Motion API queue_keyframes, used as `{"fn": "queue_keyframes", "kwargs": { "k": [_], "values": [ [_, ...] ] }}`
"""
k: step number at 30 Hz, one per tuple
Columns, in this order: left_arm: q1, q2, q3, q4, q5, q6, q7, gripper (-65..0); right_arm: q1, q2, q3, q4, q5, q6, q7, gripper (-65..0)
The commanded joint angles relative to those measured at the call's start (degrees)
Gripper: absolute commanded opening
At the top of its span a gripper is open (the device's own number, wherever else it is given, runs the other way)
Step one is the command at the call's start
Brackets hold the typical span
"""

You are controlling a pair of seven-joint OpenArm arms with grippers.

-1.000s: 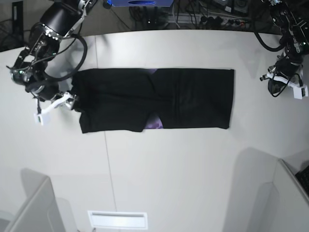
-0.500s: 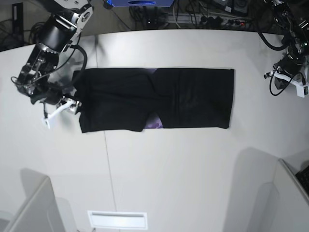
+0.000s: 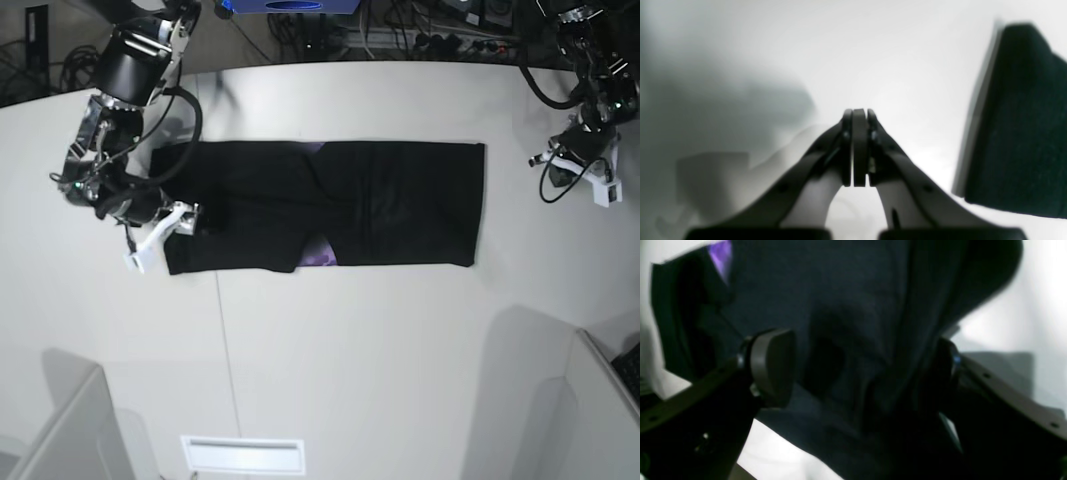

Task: Fold the T-shirt properly
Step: 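Release the strip and move both grippers to the strip's ends, then grasp both ends of the strip with both grippers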

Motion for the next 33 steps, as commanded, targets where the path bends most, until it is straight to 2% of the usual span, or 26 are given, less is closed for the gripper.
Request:
{"fn": "queue_keyframes", "kwargs": {
  "k": [1,4,6,8,12,16,21,24,27,30,33],
  "values": [
    [-0.32,-1.09,1.12,-0.58,-0.58,0.03,-1.96,-65.0,-0.41,0.19,-0.25,-1.04,-3.04,-0.57,-2.18,-13.5],
    [-0.4,-2.41,6.39,-3.83,-0.58,0.03,-5.48,-65.0,-0.5,0.19,-0.25,-2.1,-3.04,-0.57,-1.83,-13.7],
    [-0.49,-2.5,9.38,-5.06,-0.58,0.03,-7.41,-65.0,-0.5,0.28,-0.34,-2.36,-3.13,-0.57,-1.74,-16.8],
    [-1.63,-2.5,11.32,-6.21,-0.58,0.03,-7.94,-65.0,-0.32,0.28,-0.34,-2.36,-3.13,-0.57,-1.12,-25.2],
    [-4.27,-2.5,13.07,-9.46,-0.58,0.03,-7.94,-65.0,-0.24,0.54,-0.43,-2.36,-3.3,-0.66,0.28,-47.0],
    [-6.21,-2.85,16.15,-10.6,-0.58,0.03,-7.94,-65.0,-0.15,0.63,-0.43,-2.28,-3.3,-0.66,0.99,-63.6],
    [-7.7,-4.43,23.27,-10.6,-0.14,0.03,-7.85,-65.0,0.38,0.72,-0.52,-1.84,-3.39,-0.66,1.69,-65.0],
    [-7.88,-4.34,26.79,-10.34,2.85,0.03,-7.85,-65.0,0.73,1.78,-4.3,-1.48,-3.39,-1.71,2.04,-65.0],
    [-7.88,-4.17,28.37,-10.08,6.36,0.03,-7.85,-65.0,-0.85,2.39,-11.5,3.0,-3.39,-7.34,6.09,-65.0],
    [-7.88,-3.73,28.37,-10.08,7.15,0.03,-7.85,-65.0,-2.87,2.39,-16.87,7.92,-3.3,-13.14,8.81,-65.0],
    [-7.96,-3.64,28.28,-9.99,7.15,0.03,-7.85,-65.0,-3.84,2.21,-20.56,11.35,-3.3,-16.74,9.52,-65.0]
  ]
}}
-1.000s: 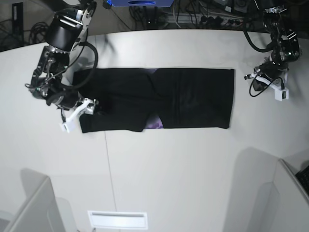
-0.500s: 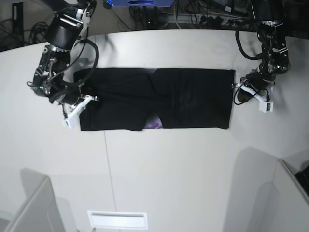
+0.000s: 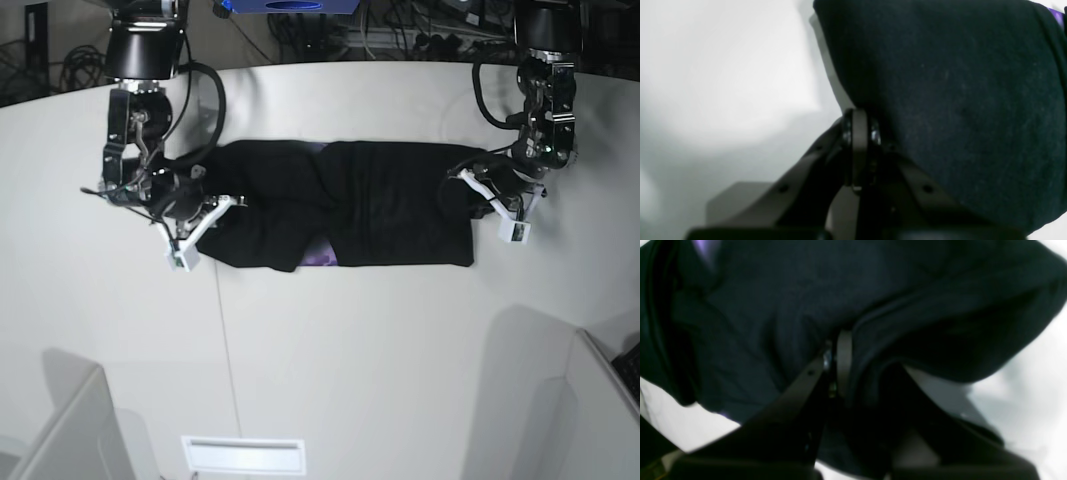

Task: Fold the T-shirt properly
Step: 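Grasp both ends of the strip with both grippers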

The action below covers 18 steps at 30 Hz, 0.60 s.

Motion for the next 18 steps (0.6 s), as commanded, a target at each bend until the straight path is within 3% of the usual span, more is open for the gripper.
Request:
{"fn": "queue_keyframes", "kwargs": {
  "k": [1,9,18],
  "values": [
    [0.45,-0.25,0.26,-0.22,1.95,0.29,4.06,-65.0,1.1,0.18,-0.67,2.11,1.0,-0.53,1.43,-65.0],
    [-0.43,-0.78,0.35,-0.22,2.3,0.29,4.15,-65.0,0.75,0.27,-5.51,9.93,1.0,-5.36,1.34,-65.0],
    [0.1,-1.75,0.26,-0.22,2.3,0.29,4.15,-65.0,-1.45,-2.1,-6.3,18.11,1.09,-5.54,0.81,-65.0]
  ]
}}
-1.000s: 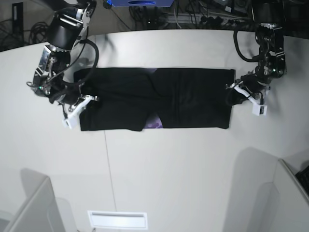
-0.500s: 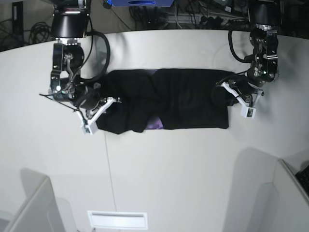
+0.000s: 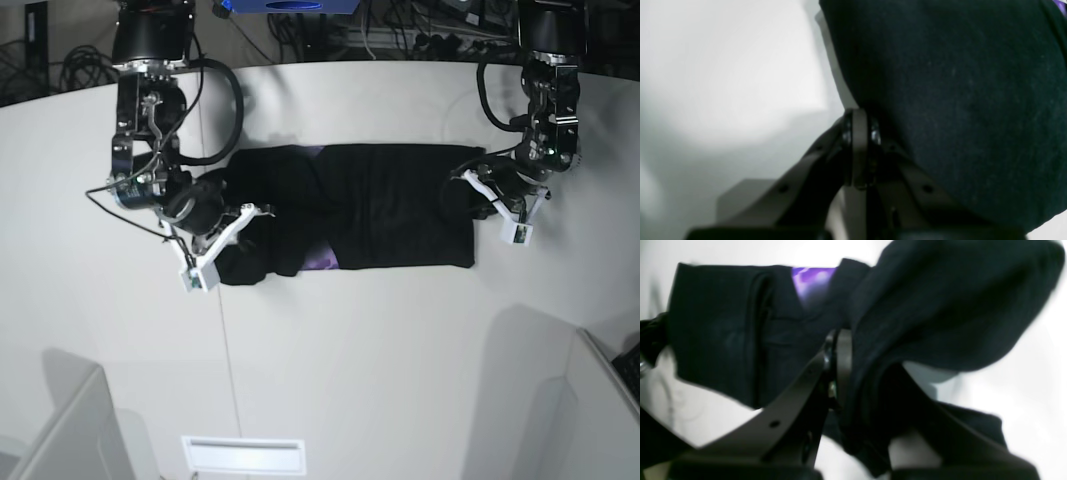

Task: Fold the T-shirt properly
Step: 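Grasp both ends of the strip with both grippers, then fold the right gripper's end over toward the left gripper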

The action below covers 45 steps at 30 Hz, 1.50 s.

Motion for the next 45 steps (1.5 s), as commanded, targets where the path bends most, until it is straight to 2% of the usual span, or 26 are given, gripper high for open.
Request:
{"fn": "queue_keyframes", "kwargs": {
  "k": [1,9,14,19,21,24,26,37,39,45],
  "values": [
    [0.87,-0.61,0.2,-0.2,1.8,0.47,3.58,-65.0,0.86,-0.36,0.02,2.67,1.33,0.23,1.34,-65.0],
    [2.71,-0.44,0.2,3.5,1.8,0.47,3.58,-65.0,0.42,-4.14,-8.16,6.62,1.16,0.14,1.95,-65.0],
    [1.22,-0.17,0.28,3.32,1.8,0.47,3.67,-65.0,1.3,-6.34,-10.45,6.45,1.07,0.14,2.04,-65.0],
    [0.07,-0.08,1.96,3.32,1.8,0.47,3.67,-65.0,1.66,-6.42,-12.38,6.45,1.07,0.14,3.97,-65.0],
    [-0.98,-0.26,4.24,3.15,1.8,0.55,3.67,-65.0,1.66,-6.42,-13.52,6.45,1.07,-1.62,5.73,-65.0],
    [-1.42,-0.08,6.17,2.97,1.8,0.64,3.67,-65.0,1.74,-6.25,-16.86,6.45,1.07,-6.01,7.58,-65.0],
    [-2.04,0.0,6.7,2.97,1.8,0.64,3.67,-65.0,2.09,-6.07,-18.71,6.45,1.07,-7.15,9.07,-65.0],
    [-1.42,-0.61,6.09,4.9,1.36,0.64,3.75,-65.0,2.8,-6.25,-23.37,3.9,1.07,-7.95,15.14,-65.0],
    [-0.45,-0.61,5.12,5.25,1.36,0.64,3.75,-65.0,2.8,-6.25,-24.6,2.31,1.07,-7.95,16.55,-65.0],
    [4.03,-0.7,-3.76,8.95,1.36,0.47,3.75,-65.0,2.71,-6.34,-27.85,-0.32,1.07,-8.74,21.21,-65.0]
  ]
}}
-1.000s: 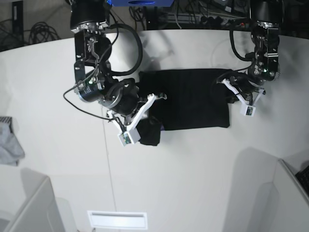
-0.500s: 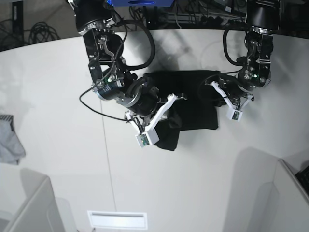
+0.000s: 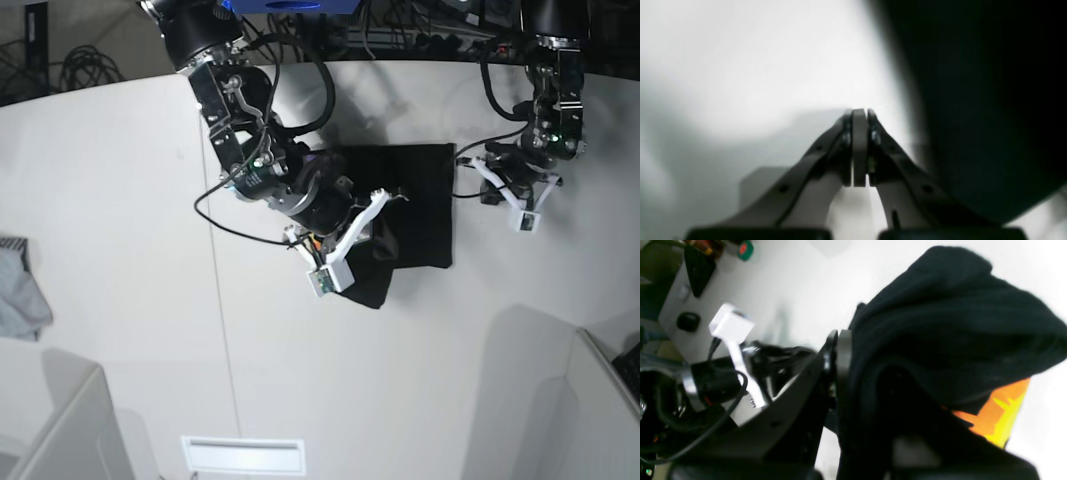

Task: Fold the T-shirt properly
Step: 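Fold the right gripper's end over toward the left gripper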

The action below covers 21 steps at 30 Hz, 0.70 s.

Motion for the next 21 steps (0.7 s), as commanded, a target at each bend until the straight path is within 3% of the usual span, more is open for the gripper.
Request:
{"fn": "queue_keyframes", "kwargs": {
  "k": [1,8,13,21],
  "values": [
    [0.32,-0.52,-1.21,1.82,-0.93,-0.56,-0.79,-65.0,0.96,-0.63,-0.47,0.88,0.94,0.05,1.75,-65.0],
    [4.28,-2.46,-4.72,2.62,-0.93,-0.56,-0.79,-65.0,2.81,-0.72,-3.37,-2.64,0.94,-2.41,2.11,-65.0],
    [6.91,-2.02,-9.3,2.62,-1.02,-0.65,-0.79,-65.0,2.72,-0.72,-3.81,-5.19,1.03,-2.41,5.45,-65.0],
    [8.76,-2.02,-12.29,2.62,-1.02,-0.65,-0.88,-65.0,3.6,-1.51,-3.81,-10.81,1.03,-2.41,5.71,-65.0]
  ]
}}
